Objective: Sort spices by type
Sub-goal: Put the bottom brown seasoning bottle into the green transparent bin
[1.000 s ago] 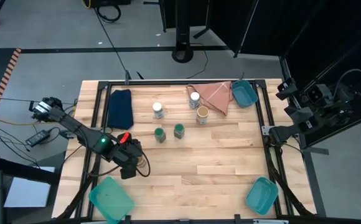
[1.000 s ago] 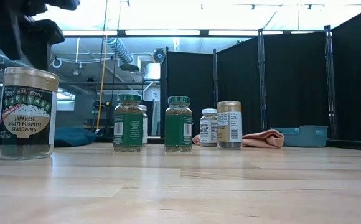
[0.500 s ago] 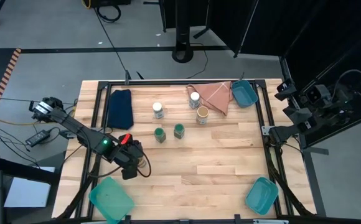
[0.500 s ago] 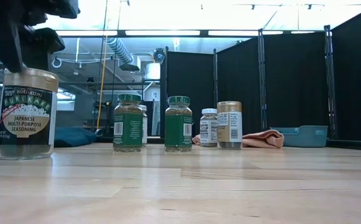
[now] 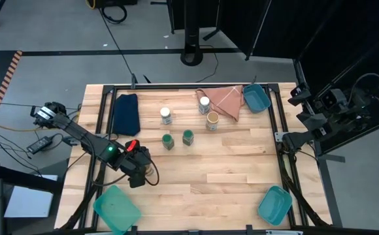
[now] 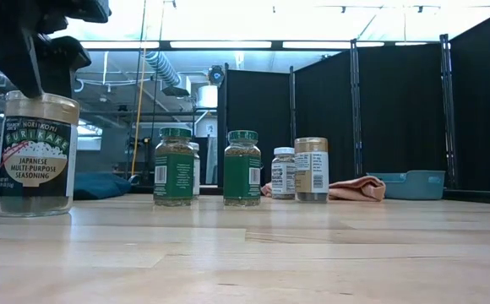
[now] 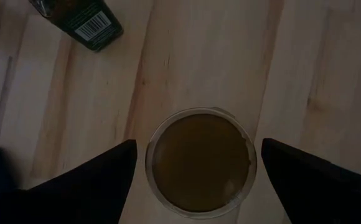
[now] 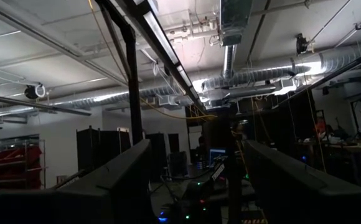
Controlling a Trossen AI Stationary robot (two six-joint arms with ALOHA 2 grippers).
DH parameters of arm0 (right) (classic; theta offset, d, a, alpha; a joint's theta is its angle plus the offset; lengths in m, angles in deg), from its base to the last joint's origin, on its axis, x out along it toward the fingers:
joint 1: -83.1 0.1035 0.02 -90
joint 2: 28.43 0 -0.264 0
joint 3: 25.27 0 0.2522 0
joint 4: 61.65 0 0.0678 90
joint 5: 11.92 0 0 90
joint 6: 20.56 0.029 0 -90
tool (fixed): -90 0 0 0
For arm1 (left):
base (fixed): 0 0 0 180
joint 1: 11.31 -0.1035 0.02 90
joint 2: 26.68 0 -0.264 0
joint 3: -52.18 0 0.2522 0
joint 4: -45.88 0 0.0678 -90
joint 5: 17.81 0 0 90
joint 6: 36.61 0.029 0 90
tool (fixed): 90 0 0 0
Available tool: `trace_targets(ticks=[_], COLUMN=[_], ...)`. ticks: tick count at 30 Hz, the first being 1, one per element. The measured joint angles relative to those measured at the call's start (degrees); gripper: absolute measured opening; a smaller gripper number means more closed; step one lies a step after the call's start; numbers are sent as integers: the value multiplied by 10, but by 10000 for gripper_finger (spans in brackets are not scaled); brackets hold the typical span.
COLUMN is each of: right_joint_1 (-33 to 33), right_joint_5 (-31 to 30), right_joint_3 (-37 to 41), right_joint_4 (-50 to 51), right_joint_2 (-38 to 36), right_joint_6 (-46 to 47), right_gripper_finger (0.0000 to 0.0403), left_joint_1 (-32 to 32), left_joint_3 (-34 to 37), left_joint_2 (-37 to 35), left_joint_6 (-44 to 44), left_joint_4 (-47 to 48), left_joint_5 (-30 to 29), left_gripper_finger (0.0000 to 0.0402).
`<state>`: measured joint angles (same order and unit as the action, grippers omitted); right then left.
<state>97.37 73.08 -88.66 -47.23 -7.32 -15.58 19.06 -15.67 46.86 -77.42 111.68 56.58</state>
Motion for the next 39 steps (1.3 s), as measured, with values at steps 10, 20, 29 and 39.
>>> trace_targets(ticks=[10, 20, 29, 39], right_joint_1=[0, 0, 0, 0], right_joint_5=[0, 0, 0, 0], right_joint_3=[0, 0, 0, 0], right_joint_4=[0, 0, 0, 0], right_joint_2=[0, 0, 0, 0], right_joint_6=[0, 0, 0, 0], right_gripper_finger=[263, 263, 263, 263], left_joint_1=[0, 0, 0, 0], left_joint_3=[0, 0, 0, 0], left_joint_2=[0, 0, 34, 64], left_joint_6=[1, 2, 18, 17], left_joint_4=[1, 2, 1, -34], left_joint_5=[0, 1, 15, 19], left_gripper_finger=[351, 351, 351, 351])
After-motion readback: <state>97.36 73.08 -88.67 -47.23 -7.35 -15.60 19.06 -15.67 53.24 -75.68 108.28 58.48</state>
